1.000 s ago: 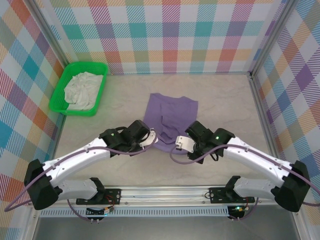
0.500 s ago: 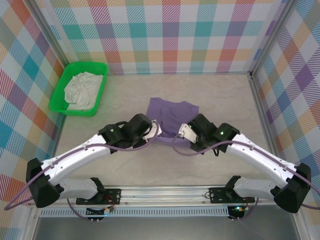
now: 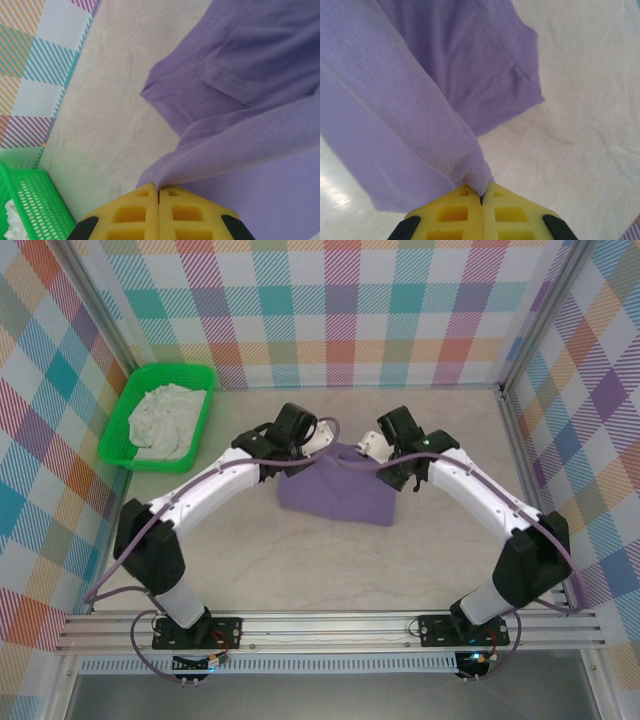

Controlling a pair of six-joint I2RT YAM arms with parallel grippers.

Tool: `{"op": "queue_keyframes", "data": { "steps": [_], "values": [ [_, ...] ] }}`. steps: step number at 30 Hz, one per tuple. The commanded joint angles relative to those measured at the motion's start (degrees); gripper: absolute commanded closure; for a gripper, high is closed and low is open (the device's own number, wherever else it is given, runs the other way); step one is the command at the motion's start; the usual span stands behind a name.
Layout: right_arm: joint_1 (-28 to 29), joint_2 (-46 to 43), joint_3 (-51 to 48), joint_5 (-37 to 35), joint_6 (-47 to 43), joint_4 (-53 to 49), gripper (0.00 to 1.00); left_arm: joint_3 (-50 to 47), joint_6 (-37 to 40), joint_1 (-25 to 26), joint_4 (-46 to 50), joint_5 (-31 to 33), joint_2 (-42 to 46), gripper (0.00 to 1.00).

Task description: Fold and stack the t-shirts

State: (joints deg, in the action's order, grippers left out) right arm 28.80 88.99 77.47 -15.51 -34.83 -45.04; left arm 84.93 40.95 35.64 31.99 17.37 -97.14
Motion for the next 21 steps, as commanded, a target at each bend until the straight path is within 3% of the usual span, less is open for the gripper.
{"op": "queue_keyframes", "data": {
  "steps": [1,19,21],
  "values": [
    [-1.8,4.3,3.9,1.3,-2.7,2.2,1.00,3.9,2.2,-2.1,-3.7,-2.0,-4.5,1.00],
    [-6.3,25.1,12.6,0.0,0.7,7.3,0.99,9.4,3.3,-6.8,-15.6,-4.9,-22.3,1.00],
    [-6.5,27.2,13.8,-1.2,2.0,7.6,0.93,9.5,2.8,-7.0,-18.9,-4.7,-23.4,0.90]
  ]
}}
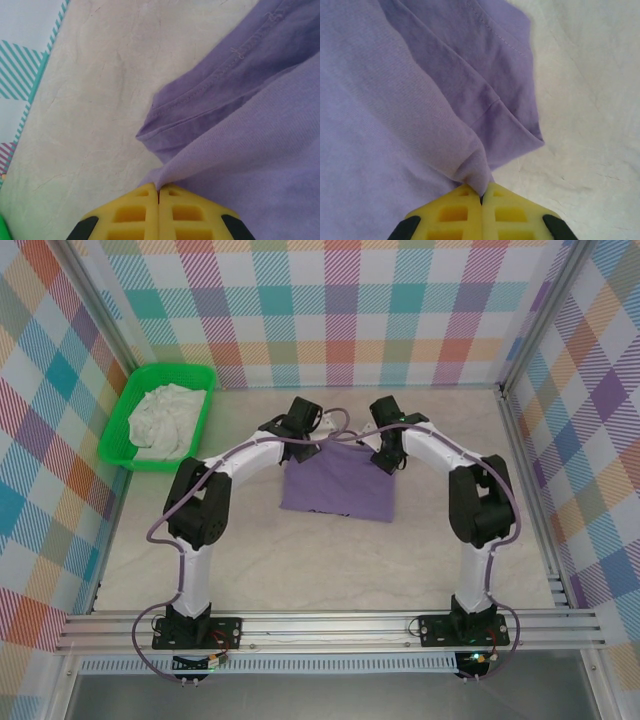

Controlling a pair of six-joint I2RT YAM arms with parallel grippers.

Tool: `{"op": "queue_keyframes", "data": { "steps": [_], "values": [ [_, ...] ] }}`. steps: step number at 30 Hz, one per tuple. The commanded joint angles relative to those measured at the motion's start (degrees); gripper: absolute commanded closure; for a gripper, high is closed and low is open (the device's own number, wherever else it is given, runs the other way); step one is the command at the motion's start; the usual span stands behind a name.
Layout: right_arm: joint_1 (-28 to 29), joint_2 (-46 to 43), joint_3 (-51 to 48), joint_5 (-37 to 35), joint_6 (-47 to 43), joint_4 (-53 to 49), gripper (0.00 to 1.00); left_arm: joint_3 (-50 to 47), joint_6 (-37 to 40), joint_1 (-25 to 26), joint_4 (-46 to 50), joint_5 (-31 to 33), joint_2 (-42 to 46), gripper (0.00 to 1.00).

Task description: Fold and stack the t-shirts

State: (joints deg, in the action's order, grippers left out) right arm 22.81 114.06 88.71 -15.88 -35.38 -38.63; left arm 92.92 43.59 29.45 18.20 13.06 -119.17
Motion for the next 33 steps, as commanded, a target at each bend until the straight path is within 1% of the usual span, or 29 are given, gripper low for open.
{"op": "queue_keyframes", "data": {
  "steps": [1,3,6,9,11,12,14,15,17,19,21,23,24,25,27,29,30,33],
  "values": [
    [-0.6,2.8,3.1,-1.4,3.2,1.4,0.90,1.4,-0.1,-0.8,-6.0,-0.4,-1.7,0.83],
    [-0.9,4.1,4.1,-3.9,4.7,2.2,0.83,1.1,-0.6,-1.0,-8.1,-0.3,-2.4,0.60],
    [-1.3,4.9,5.3,-6.8,7.2,3.0,0.72,0.4,-1.3,-1.0,-11.1,0.6,-3.0,0.38],
    [-1.8,3.7,4.6,-8.3,9.6,4.7,0.64,-1.2,-2.4,-1.1,-14.9,3.4,-2.6,0.26],
    [-2.2,1.7,3.4,-9.1,11.3,6.3,0.61,-2.6,-4.0,-1.2,-17.4,5.4,-1.4,0.21],
    [-2.5,0.2,2.5,-9.1,12.3,7.1,0.60,-3.9,-5.1,-1.3,-19.1,6.5,-0.2,0.16],
    [-3.2,-3.6,0.5,-8.4,15.5,8.6,0.60,-6.9,-7.5,-1.4,-22.5,8.5,3.1,0.03],
    [-3.8,-6.1,-0.7,-6.9,17.5,9.2,0.62,-8.9,-9.1,-1.5,-24.5,9.2,5.4,0.00],
    [-5.0,-11.6,-3.9,-4.1,22.3,11.2,0.63,-12.9,-13.4,-2.1,-27.2,8.9,10.5,0.00],
    [-6.2,-17.6,-7.1,-1.9,28.7,12.0,0.58,-16.2,-20.0,-3.3,-27.2,6.9,16.2,0.00],
    [-8.1,-22.4,-7.5,0.2,39.6,6.6,0.54,-18.2,-27.0,-4.6,-23.4,5.0,21.8,0.00],
    [-10.0,-24.8,-6.0,4.0,47.0,-1.4,0.55,-18.7,-32.2,-5.1,-16.7,3.3,26.0,0.00],
    [-10.3,-25.7,-5.9,5.7,49.0,-4.8,0.57,-19.3,-34.0,-5.1,-13.0,1.8,28.0,0.04],
    [-10.3,-26.5,-6.3,8.0,49.8,-6.6,0.59,-20.1,-35.7,-5.1,-10.6,-0.2,29.8,0.10],
    [-10.3,-28.5,-9.3,15.1,50.4,-7.6,0.63,-23.5,-40.3,-5.1,-7.4,-4.5,33.6,0.28],
    [-10.3,-29.8,-12.9,19.8,52.5,-6.5,0.63,-27.1,-44.9,-5.1,-6.5,-8.6,36.2,0.45],
    [-10.2,-30.2,-14.9,21.8,53.8,-5.6,0.64,-28.8,-47.1,-5.0,-6.2,-11.0,37.0,0.53],
    [-9.7,-29.0,-19.0,25.2,57.1,-3.0,0.67,-31.6,-51.5,-3.9,-4.9,-14.4,36.4,0.74]
  ]
}}
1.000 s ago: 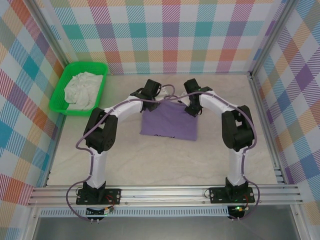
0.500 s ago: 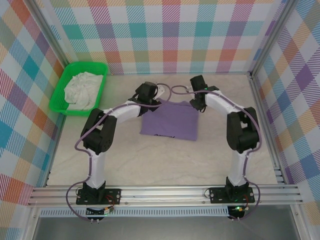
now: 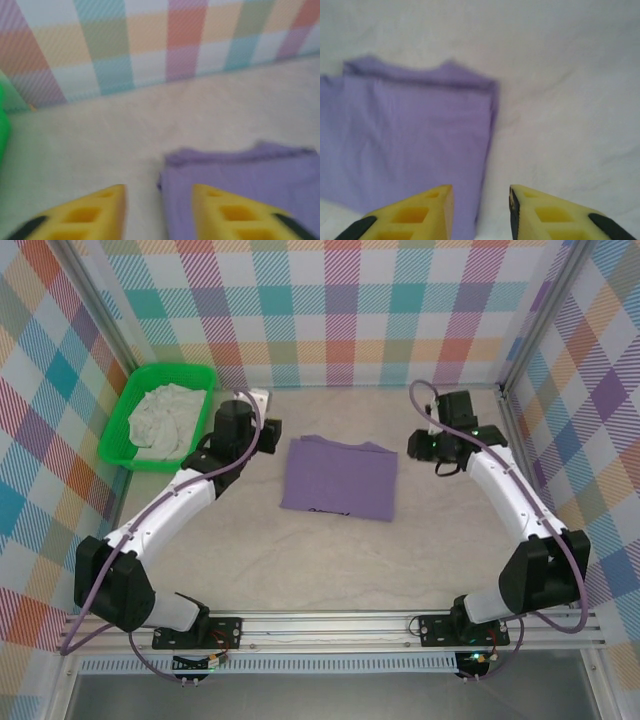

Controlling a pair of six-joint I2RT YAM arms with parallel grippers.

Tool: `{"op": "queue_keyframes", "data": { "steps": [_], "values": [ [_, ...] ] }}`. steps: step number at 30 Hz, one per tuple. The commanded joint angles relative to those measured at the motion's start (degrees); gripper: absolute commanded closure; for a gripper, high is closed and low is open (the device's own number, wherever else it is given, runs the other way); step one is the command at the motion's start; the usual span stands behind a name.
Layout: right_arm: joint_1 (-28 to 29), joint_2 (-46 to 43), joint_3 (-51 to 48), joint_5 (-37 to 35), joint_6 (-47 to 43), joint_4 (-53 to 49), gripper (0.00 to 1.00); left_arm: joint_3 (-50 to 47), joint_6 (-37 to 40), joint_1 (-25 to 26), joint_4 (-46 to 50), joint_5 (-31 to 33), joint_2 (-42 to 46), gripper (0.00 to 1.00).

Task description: Fold and stack the t-shirts

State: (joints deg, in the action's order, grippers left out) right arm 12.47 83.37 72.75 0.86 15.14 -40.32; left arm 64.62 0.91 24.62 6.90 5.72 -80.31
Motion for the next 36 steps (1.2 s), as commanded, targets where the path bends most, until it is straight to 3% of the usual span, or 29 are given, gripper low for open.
{"op": "queue_keyframes", "data": {
  "steps": [1,7,17,24,30,36],
  "values": [
    [1.1,2.4,-3.8,9.1,7.3,-0.9,0.67,-3.5,-9.9,1.6,7.1,-7.2,-3.2,0.80],
    [4.9,10.1,-6.2,8.2,11.4,1.9,0.69,-0.7,-13.4,5.3,8.5,-6.0,-11.3,0.90],
    [8.9,19.6,-7.5,2.2,13.9,5.6,0.67,5.0,-17.4,8.6,9.5,-4.0,-26.2,0.91],
    [8.9,25.2,-5.8,-0.7,13.6,6.8,0.75,7.2,-19.5,8.6,8.5,-0.2,-33.6,0.91],
    [8.3,32.4,2.9,-2.1,11.1,4.3,0.81,13.4,-18.2,6.7,12.8,0.6,-40.1,0.92],
    [6.5,42.1,20.2,-4.2,7.4,-2.5,0.83,26.1,-15.5,2.1,17.6,-3.4,-47.8,0.92]
  ]
}}
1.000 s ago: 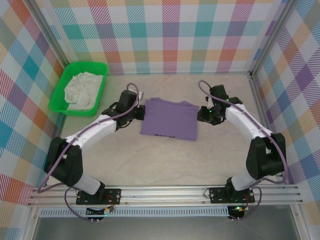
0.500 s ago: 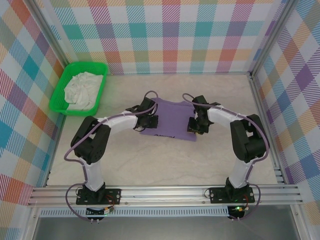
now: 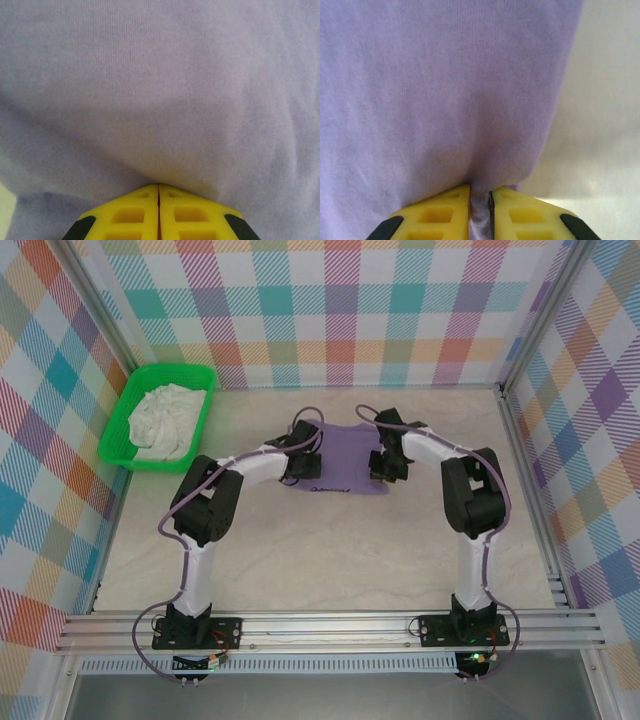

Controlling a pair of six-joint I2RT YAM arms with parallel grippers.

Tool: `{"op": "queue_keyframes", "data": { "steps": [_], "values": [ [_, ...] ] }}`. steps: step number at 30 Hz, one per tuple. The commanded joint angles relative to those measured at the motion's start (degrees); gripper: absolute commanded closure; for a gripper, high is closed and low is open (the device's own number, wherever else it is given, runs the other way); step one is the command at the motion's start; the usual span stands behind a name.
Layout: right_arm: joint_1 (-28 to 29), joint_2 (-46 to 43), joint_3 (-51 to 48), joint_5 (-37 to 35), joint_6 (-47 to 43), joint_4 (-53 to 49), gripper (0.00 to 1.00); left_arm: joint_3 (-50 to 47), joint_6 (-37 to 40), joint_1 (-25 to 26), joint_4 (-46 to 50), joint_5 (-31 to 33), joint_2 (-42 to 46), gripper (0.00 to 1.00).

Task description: Fold and stack the t-shirts

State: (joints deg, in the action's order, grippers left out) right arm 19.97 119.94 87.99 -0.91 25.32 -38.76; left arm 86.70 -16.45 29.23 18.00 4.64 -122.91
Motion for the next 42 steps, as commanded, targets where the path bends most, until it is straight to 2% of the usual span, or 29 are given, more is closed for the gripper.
{"op": "queue_keyframes", "data": {
  "steps": [1,12,15,18,23,30,34,36,40,41,42],
  "values": [
    [-1.3,6.9,8.0,-2.3,-3.2,-5.2,0.83,6.8,2.4,-3.3,7.7,-2.9,-6.7,0.92],
    [-5.5,28.9,44.6,-0.1,-5.5,-17.8,0.84,45.7,6.2,-10.1,23.3,-8.1,-28.0,0.91],
    [-6.3,33.8,52.4,1.3,-5.0,-19.6,0.84,51.7,6.6,-10.9,24.1,-9.3,-31.5,0.90],
    [-7.1,36.3,56.0,2.8,-4.0,-19.4,0.83,53.7,6.4,-11.4,22.7,-10.1,-32.8,0.87],
    [-7.9,35.3,56.1,5.4,-3.7,-17.5,0.79,53.8,6.3,-11.7,19.9,-11.9,-31.6,0.72],
    [-8.0,26.9,54.9,7.9,-6.2,-16.6,0.66,53.0,5.5,-11.7,16.8,-14.0,-23.7,0.47],
    [-8.0,20.5,53.6,9.4,-7.5,-17.0,0.62,52.4,6.2,-11.7,16.2,-14.4,-17.3,0.18],
    [-8.0,16.5,51.2,10.1,-7.7,-16.9,0.56,50.2,6.9,-11.7,15.3,-14.4,-12.7,0.01],
    [-8.0,6.4,41.1,9.8,-8.1,-14.2,0.46,39.8,8.0,-11.7,10.5,-12.5,-1.1,0.00],
    [-8.0,3.8,37.9,9.5,-8.1,-12.9,0.41,36.6,8.4,-11.7,9.1,-11.9,1.9,0.00],
    [-8.0,1.4,33.4,9.4,-8.1,-11.2,0.30,32.8,8.8,-11.7,7.4,-11.2,5.4,0.00]
  ]
}}
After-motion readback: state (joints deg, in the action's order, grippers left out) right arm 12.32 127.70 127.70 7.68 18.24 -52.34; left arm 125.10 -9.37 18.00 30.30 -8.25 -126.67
